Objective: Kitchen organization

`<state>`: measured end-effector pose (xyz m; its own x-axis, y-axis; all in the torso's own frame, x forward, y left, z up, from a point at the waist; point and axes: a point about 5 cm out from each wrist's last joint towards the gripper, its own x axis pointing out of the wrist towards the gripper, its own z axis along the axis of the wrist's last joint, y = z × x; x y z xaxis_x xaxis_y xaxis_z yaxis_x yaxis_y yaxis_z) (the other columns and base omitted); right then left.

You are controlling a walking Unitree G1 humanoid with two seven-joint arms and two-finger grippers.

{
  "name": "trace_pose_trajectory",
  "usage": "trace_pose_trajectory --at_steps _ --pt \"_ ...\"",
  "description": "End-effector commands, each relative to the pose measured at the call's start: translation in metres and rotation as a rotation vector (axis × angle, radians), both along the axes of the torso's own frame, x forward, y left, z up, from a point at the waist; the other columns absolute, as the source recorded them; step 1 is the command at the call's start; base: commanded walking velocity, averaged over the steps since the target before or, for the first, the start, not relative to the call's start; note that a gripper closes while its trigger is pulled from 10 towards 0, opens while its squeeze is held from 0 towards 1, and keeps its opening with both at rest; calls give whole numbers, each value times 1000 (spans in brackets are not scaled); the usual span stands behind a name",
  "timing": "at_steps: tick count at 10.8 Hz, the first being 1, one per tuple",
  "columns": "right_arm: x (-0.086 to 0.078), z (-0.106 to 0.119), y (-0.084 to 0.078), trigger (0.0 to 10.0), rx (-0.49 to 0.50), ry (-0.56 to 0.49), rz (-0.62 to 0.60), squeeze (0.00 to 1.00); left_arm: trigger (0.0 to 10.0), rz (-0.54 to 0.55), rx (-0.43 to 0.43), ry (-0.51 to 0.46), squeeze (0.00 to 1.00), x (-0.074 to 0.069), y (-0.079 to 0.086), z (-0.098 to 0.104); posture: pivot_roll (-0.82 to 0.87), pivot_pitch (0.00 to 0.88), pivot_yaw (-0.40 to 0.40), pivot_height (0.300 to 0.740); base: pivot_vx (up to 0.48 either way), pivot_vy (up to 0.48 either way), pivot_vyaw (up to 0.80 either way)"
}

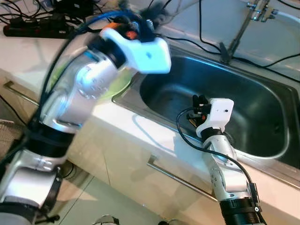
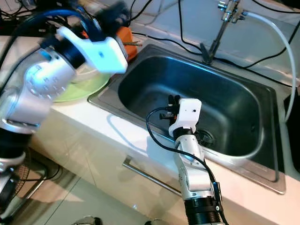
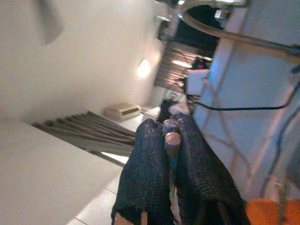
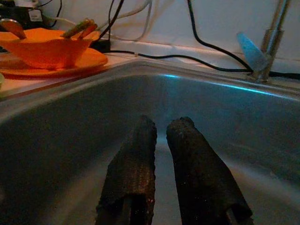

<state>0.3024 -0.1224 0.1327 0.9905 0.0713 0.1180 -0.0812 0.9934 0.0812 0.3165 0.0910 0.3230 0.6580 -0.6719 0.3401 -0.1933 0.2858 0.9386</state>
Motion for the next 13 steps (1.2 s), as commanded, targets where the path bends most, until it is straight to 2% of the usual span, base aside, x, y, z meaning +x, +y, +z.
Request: trace_pose_trajectory --at_steps 1,2,3,4,5,6,7,8,9,10,11,12,13 --pt "1 1 -4 10000 -8 -9 -19 0 10000 -44 -47 17 0 -1 -3 -3 -57 37 -107 740 0 0 0" --pt "1 1 -4 10000 -8 -10 -20 0 10000 -95 -115 27 0 -4 -8 -2 -57 37 -107 740 0 0 0" --pt "1 0 -4 10000 -11 -10 -20 0 10000 -260 -294 85 0 -13 -21 5 -57 42 -110 740 0 0 0" --pt "1 1 -5 10000 -13 -10 -21 0 10000 -360 -404 142 0 -17 -29 10 -57 43 -112 740 0 0 0" --pt "1 1 -5 10000 -20 -12 -24 0 10000 -480 -552 253 0 -21 -39 15 -57 43 -112 740 0 0 0" --pt "2 1 -5 10000 -26 -14 -26 0 10000 -542 -634 343 0 -20 -44 15 -57 43 -112 740 0 0 0" --pt "2 2 -6 10000 -43 -21 -29 0 10000 -639 -766 497 0 -18 -52 13 -67 49 -107 740 0 0 0" --pt "2 3 -6 10000 -66 -30 -24 0 10000 -690 -853 662 0 -13 -55 5 -73 51 -104 740 0 0 0" --pt "1 3 -6 10000 -73 -30 -20 663 10000 -717 -919 803 0 -8 -56 -9 -73 54 -105 740 0 0 0" --pt "0 3 -5 10000 -83 -35 -14 1000 10000 -731 -1008 914 0 -4 -53 -23 -76 54 -103 740 0 0 0" --pt "0 5 -3 10000 -119 -50 2 1000 10000 -701 -1069 970 0 3 -46 -36 -76 54 -102 740 0 0 0" --pt "0 8 -1 10000 -213 -85 26 1000 10000 -664 -1070 988 0 7 -39 -44 -79 54 -97 740 0 0 0" --pt "-1 8 -1 10000 -218 -88 23 1000 10000 -658 -1078 995 0 8 -36 -46 -79 51 -96 740 0 0 0"
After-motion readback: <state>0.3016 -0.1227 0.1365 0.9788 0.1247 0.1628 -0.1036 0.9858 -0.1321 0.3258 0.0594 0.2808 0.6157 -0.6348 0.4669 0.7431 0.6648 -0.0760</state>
